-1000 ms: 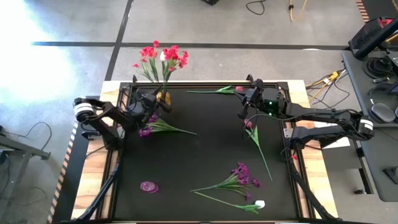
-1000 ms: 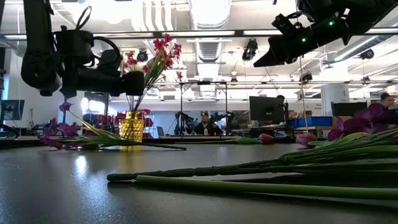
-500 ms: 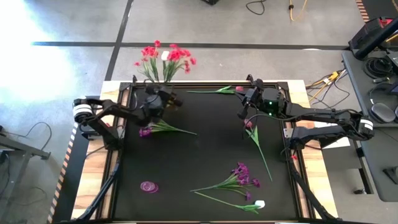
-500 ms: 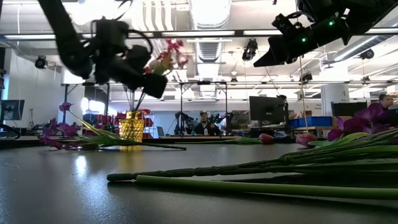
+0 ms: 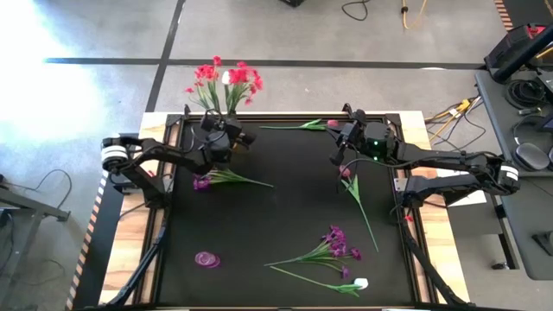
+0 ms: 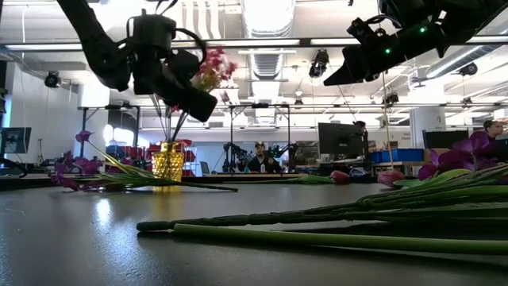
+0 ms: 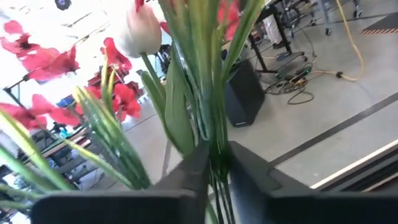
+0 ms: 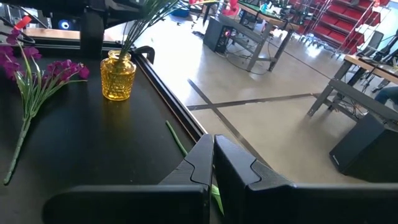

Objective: Sort flowers into vase by color
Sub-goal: Put the red flowers into the yellow vase

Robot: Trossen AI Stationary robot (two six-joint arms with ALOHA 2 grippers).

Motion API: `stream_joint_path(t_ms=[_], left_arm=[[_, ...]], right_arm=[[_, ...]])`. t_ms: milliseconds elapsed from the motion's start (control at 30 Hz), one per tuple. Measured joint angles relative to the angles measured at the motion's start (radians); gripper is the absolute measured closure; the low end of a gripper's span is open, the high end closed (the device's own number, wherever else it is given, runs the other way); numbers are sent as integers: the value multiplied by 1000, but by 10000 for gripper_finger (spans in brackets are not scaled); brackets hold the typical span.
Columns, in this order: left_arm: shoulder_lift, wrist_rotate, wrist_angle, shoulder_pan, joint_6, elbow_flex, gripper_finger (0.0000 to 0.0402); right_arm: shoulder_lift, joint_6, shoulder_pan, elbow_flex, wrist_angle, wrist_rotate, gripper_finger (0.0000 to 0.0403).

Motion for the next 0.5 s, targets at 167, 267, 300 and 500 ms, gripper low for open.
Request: stream_joint_path(t_ms=[167, 267, 300, 500], left_arm=[[-34, -32, 41, -36, -1, -41, 392], [-67, -45, 99, -53, -23, -98, 398], [-76, -45, 126, -57, -40, -123, 399], [-127, 2, 274, -61, -163, -274, 401]], right_arm=[[0, 0, 0, 0, 0, 0, 394], [0, 0, 0, 0, 0, 0, 394], [0, 0, 0, 0, 0, 0, 394], [0, 0, 0, 0, 8, -25, 394]])
